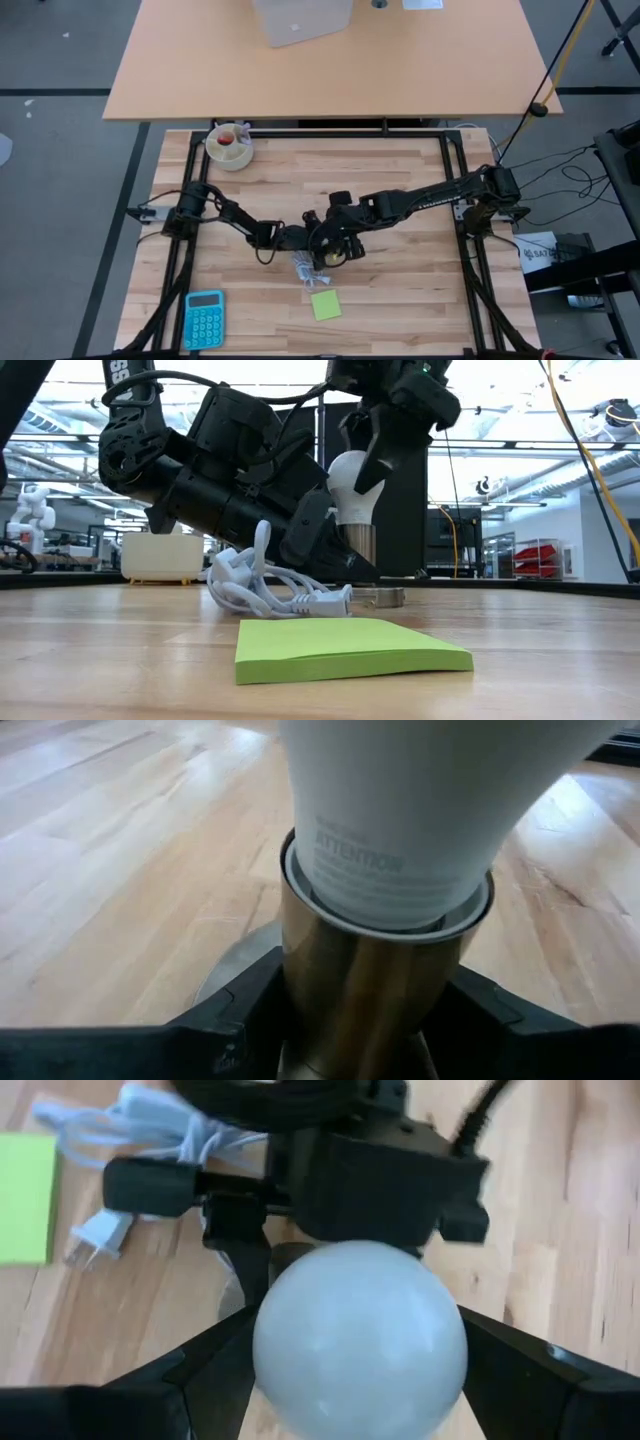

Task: Screw lightbulb
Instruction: Remove the lightbulb from the lamp

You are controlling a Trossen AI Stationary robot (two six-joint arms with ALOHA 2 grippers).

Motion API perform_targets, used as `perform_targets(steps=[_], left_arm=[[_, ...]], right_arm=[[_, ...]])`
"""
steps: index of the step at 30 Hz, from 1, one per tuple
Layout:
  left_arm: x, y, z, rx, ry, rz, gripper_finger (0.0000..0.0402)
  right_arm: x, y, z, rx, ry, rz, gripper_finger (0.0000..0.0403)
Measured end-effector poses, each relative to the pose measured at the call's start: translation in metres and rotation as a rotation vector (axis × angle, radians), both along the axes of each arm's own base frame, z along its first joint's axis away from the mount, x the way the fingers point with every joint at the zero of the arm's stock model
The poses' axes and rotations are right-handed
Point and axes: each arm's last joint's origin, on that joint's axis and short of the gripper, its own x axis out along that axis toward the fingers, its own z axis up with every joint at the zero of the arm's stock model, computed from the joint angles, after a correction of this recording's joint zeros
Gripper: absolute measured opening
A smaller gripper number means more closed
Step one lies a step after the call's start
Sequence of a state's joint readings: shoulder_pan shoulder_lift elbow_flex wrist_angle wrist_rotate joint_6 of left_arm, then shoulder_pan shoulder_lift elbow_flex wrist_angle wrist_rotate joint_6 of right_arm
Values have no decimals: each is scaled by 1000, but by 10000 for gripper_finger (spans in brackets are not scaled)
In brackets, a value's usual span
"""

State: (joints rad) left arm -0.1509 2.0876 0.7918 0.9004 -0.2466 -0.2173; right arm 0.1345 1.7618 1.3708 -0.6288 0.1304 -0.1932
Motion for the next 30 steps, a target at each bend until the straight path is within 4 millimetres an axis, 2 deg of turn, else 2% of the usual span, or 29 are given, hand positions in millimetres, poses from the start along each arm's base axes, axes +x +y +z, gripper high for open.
perform_targets(steps=[5, 10, 23, 30], left_arm=[[0, -1, 0, 2, 2, -31, 190], [0, -1, 0, -4, 2, -46, 190], [0, -1, 0, -7, 3, -46, 190], [0, -1, 0, -2, 1, -25, 190]], right_arm=[[1, 1, 0, -43, -3, 108, 299], [1, 1, 1, -61, -4, 130, 299], [8, 13, 27, 76, -92, -134, 299], [7, 18, 28, 223, -127, -438, 294]])
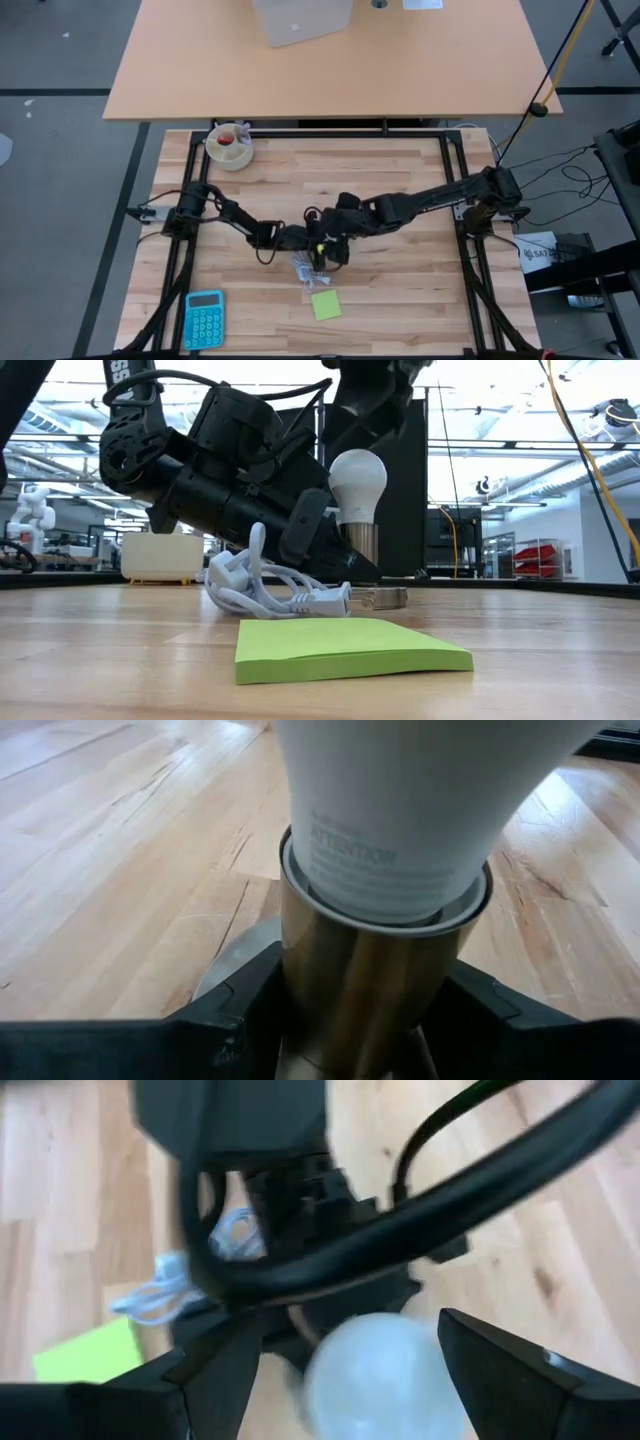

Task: Screw lightbulb
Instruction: Remove the lightbulb from the lamp

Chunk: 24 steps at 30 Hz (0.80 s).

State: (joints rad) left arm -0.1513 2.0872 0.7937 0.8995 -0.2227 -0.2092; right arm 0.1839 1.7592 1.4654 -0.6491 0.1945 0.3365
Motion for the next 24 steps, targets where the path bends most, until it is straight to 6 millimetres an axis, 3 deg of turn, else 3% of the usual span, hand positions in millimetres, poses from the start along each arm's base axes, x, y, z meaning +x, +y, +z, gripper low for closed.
perform_targets(steps=[6, 16, 24], left_arm=[[0, 0, 0, 5, 1, 14, 190], [0, 0, 0, 5, 0, 17, 190], [0, 1, 0, -9, -4, 27, 190]], right_arm=[[-5, 18, 0, -73, -37, -121, 283], [-18, 31, -1, -205, -82, -360, 282], [-28, 40, -18, -219, -171, -510, 282]])
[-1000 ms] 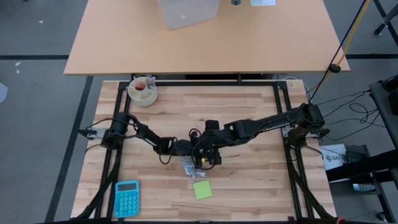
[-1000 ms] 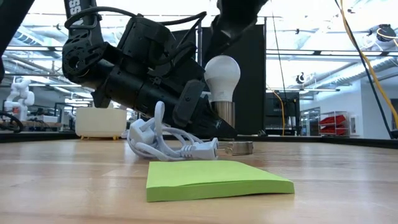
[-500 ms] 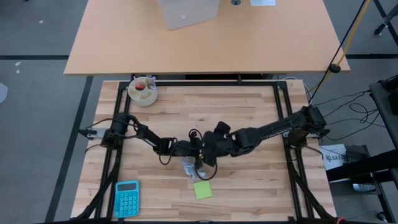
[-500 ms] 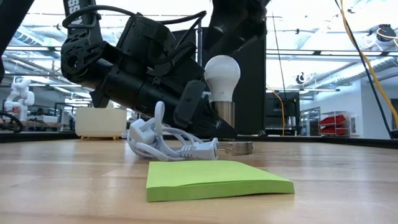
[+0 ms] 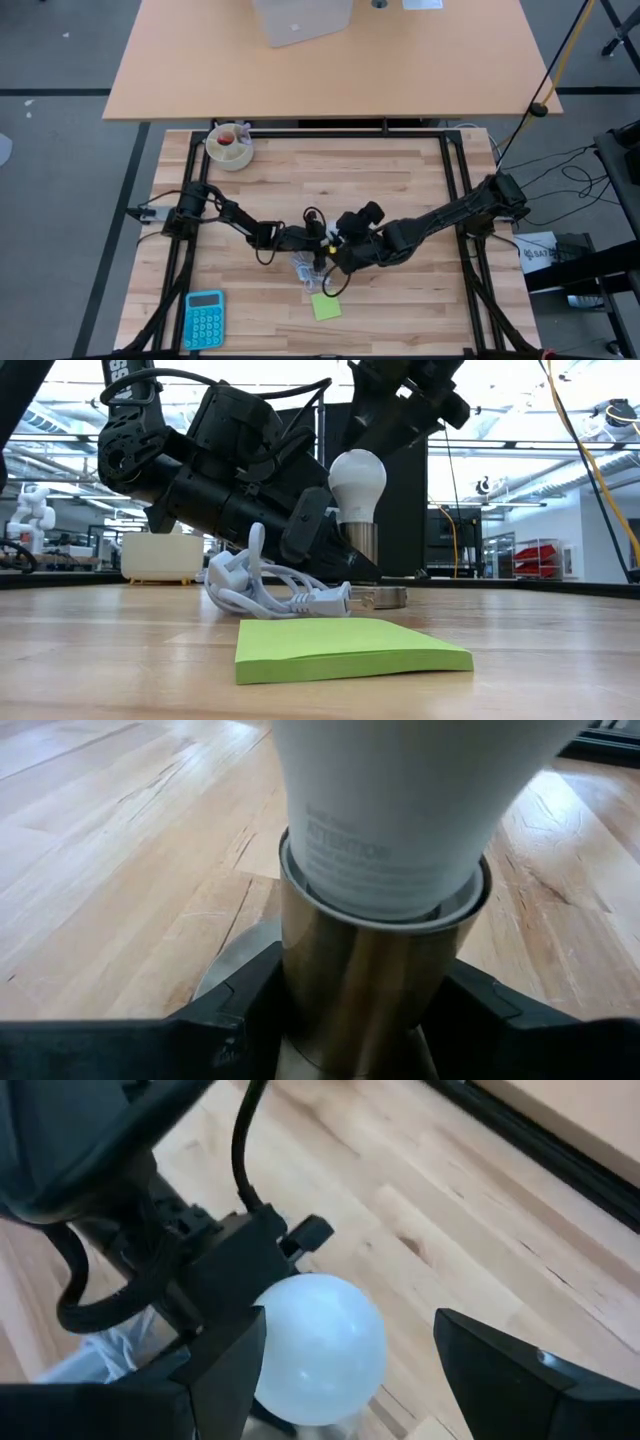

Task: Screw lightbulb
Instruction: Remove the lightbulb from the lamp

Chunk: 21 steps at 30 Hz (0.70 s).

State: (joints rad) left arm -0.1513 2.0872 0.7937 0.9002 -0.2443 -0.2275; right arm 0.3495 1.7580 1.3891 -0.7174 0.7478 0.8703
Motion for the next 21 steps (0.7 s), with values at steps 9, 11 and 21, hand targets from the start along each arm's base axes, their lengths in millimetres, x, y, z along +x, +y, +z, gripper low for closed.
perform_targets(steps=[9, 11, 21], left_arm=[[0, 0, 0, 1, -2, 3, 190], [0, 0, 0, 0, -3, 3, 190], [0, 0, 0, -1, -6, 5, 190]], right_arm=[[-1, 5, -22, 13, -154, -67, 282], [-2, 5, -27, 4, -192, -80, 282], [-5, 3, -44, 3, -280, -109, 281]])
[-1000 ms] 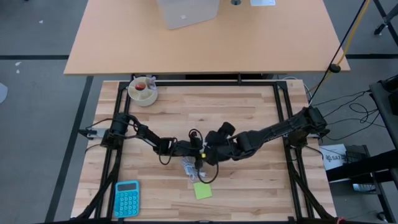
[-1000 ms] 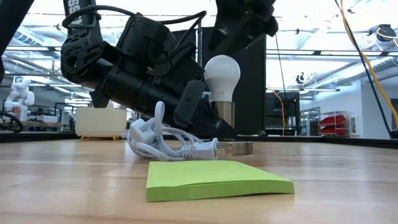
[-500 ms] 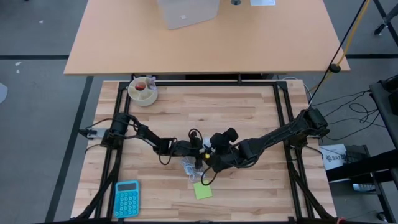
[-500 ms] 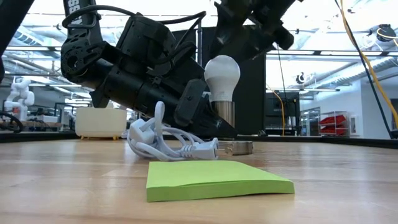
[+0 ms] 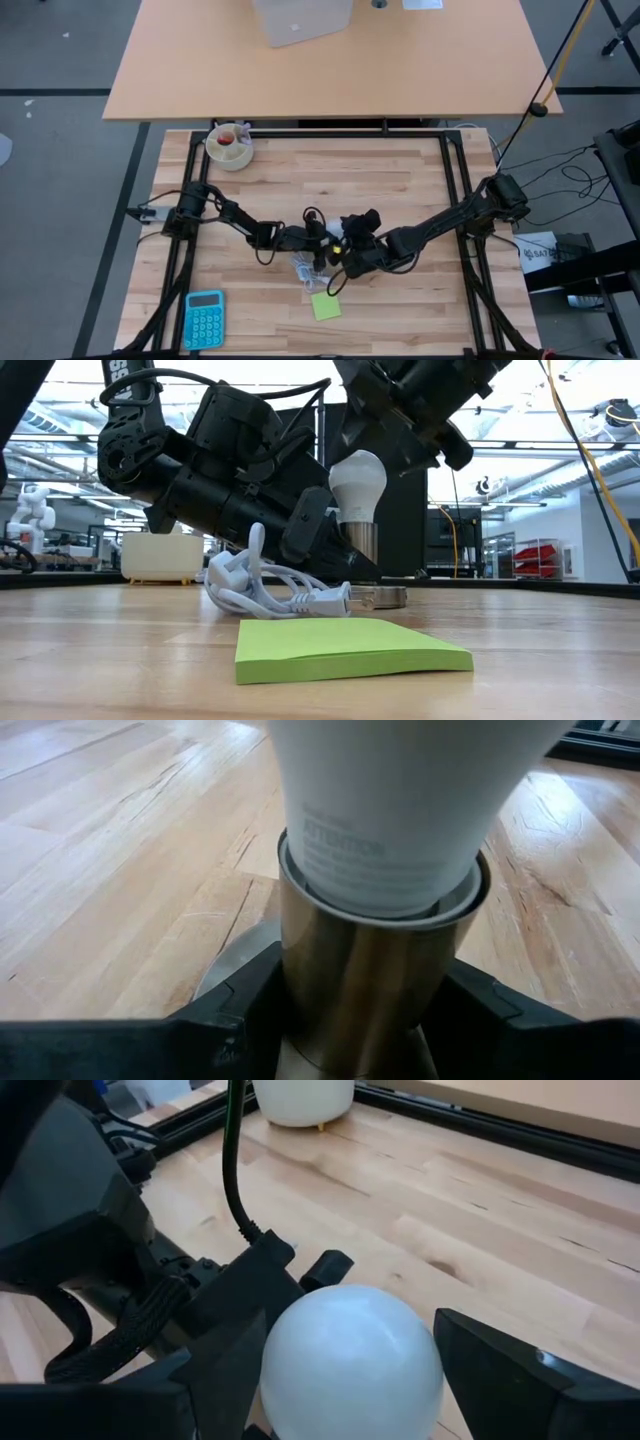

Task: Screw lightbulb
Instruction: Remove the lightbulb from the lamp

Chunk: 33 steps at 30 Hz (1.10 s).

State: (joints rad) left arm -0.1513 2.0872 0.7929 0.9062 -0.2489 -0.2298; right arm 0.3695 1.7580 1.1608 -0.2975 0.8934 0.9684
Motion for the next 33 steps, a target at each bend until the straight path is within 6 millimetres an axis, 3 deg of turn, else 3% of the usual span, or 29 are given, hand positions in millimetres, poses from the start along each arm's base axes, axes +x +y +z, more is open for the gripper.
perform_targets(steps=[10, 22, 33], left_arm=[[0, 0, 0, 0, 1, 0, 190], [0, 0, 0, 7, 1, -1, 190], [0, 0, 0, 6, -1, 1, 190]], right_arm=[[-5, 0, -12, -28, -21, 23, 249], [-2, 3, -22, -33, -9, 50, 300], [-2, 7, -28, -58, -16, 30, 300]])
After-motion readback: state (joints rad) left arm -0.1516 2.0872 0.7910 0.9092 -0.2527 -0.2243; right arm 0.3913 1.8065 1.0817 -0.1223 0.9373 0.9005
